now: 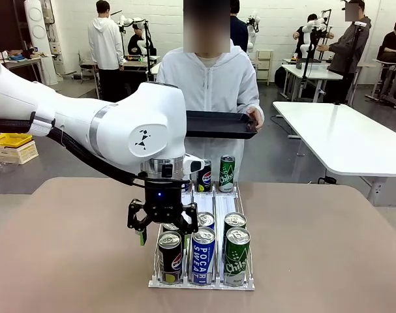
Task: Retrieve and hand over the desired beverage to the person.
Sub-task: Pick up a can of the same type that the person held from the Automatic Can Dispenser.
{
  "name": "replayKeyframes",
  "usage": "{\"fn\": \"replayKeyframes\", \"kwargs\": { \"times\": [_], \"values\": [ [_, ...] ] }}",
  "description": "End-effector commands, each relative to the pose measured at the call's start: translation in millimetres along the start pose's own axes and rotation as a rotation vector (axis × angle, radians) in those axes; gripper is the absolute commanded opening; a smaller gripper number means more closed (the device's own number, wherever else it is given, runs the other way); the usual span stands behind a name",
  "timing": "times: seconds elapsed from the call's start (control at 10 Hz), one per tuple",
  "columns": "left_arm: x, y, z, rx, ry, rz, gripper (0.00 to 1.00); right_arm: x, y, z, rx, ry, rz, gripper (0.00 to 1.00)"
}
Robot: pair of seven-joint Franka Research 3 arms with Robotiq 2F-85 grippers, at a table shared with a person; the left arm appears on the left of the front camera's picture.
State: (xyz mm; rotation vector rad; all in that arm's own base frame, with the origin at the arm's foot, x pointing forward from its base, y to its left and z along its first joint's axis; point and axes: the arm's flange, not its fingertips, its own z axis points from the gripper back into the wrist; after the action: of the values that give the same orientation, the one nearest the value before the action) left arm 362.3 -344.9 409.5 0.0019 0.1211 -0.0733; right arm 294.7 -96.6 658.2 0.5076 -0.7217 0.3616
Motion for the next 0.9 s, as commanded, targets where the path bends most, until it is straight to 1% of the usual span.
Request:
{"fn": "replayKeyframes", "kwargs": {
  "times": [0.0, 0.1, 0.2, 0.3, 0.4, 0.5, 0.7, 0.8],
  "values": [
    [0.3, -1.8, -3.3, -0.004, -0.025, -0.008, 1.00, 0.7, 0.2, -0.9, -0.010, 0.006, -0.001, 1.00],
    [-0.1, -1.7, -3.1, 0.000, -0.028, -0.017, 0.46, 0.7, 0.2, -0.9, -0.010, 0.006, -0.001, 1.00],
    [-0.5, -1.5, -2.8, -0.003, -0.028, -0.021, 0.46, 0.7, 0.2, -0.9, -0.010, 0.006, -0.001, 1.00],
    [-0.5, -1.6, -2.5, -0.005, -0.025, -0.024, 0.00, 0.7, 0.2, -0.9, -0.010, 0.006, -0.001, 1.00],
    [-0.4, -1.9, -2.4, -0.007, -0.016, -0.025, 0.41, 0.7, 0.2, -0.9, -0.010, 0.006, -0.001, 1.00],
    [-0.4, -1.5, -2.5, -0.008, -0.014, -0.026, 0.00, 0.7, 0.2, -0.9, -0.010, 0.006, -0.001, 1.00],
    [-0.7, -0.6, -2.7, -0.005, -0.006, -0.033, 0.00, 0.7, 0.2, -0.9, -0.010, 0.006, -0.001, 1.00],
    [-0.8, -0.2, -2.1, -0.003, 0.000, -0.035, 0.04, 0.7, 0.2, -0.9, -0.010, 0.006, -0.001, 1.00]
  ]
}}
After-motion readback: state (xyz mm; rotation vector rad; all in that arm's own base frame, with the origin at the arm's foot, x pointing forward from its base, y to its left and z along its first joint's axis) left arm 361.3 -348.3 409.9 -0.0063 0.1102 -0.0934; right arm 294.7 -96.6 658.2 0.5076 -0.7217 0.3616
